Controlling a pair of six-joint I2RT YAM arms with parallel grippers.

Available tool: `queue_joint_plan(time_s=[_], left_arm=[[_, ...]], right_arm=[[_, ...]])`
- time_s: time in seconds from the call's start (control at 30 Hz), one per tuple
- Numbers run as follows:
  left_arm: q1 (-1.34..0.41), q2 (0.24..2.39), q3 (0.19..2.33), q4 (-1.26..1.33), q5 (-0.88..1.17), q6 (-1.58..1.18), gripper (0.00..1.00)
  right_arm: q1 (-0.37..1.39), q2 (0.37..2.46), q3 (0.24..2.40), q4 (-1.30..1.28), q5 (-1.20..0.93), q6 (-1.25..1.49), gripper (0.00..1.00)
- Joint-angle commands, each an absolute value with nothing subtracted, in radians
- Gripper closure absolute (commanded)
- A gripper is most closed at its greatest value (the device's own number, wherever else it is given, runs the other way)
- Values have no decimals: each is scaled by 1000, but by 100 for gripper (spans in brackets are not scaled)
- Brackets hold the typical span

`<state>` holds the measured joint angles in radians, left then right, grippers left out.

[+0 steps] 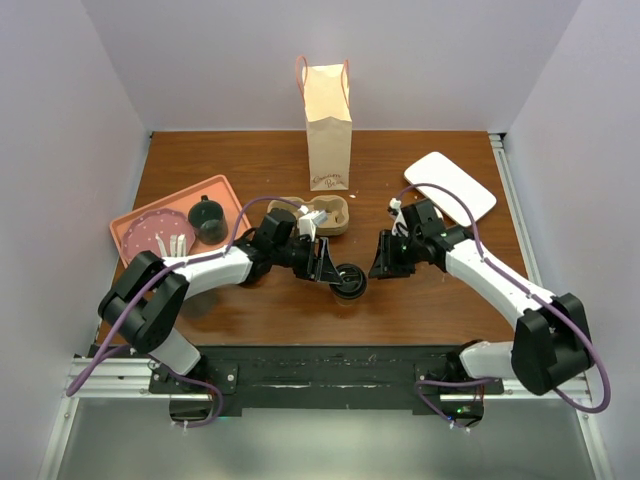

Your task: Pack the takeout coffee

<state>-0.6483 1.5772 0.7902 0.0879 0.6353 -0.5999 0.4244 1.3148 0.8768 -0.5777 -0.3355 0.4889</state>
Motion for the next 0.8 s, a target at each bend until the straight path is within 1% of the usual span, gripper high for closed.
queue_joint_plan(time_s=[0.0,0.2,0.6,0.77], left_arm=[[-649,1626,721,-94,449,-535,44],[-649,1629,721,-97,454,-534,44],[-650,1628,721,-94,457,-538,44],[-649,1631,721,-89,460,-545,44]], right_arm=[[420,1244,864,-652,-368,482,65],[420,1181,785,-566,-454,528,65],[422,1195,713,-420,-538,623,64],[423,1204,706,-405,-528,637,64]])
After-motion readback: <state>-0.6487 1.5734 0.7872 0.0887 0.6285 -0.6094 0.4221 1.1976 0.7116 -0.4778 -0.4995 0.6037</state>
